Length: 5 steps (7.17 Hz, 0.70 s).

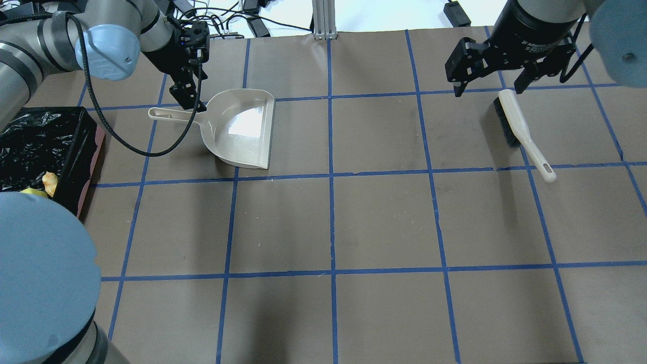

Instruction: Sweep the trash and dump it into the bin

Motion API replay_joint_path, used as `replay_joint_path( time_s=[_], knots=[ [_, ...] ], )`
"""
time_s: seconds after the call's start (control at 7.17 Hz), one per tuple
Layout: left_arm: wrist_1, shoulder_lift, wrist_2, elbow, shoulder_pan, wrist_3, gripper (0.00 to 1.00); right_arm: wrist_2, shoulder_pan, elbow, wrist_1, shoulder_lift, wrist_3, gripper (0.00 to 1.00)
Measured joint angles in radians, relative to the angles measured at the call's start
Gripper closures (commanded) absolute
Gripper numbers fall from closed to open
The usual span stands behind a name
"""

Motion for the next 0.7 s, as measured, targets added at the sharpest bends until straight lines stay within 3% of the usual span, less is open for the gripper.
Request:
replay_joint_path(
  time_s=[0.42, 0.7],
  knots=[
    [-0.057, 0.086, 0.002, -0.003, -0.019, -0.311, 0.00, 0.000, 0.000, 0.000, 0.000, 0.000, 0.000, 0.00],
    [-0.072, 0.130, 0.052, -0.006, -0.045, -0.607, 0.00, 0.000, 0.000, 0.000, 0.000, 0.001, 0.000, 0.00]
  ],
)
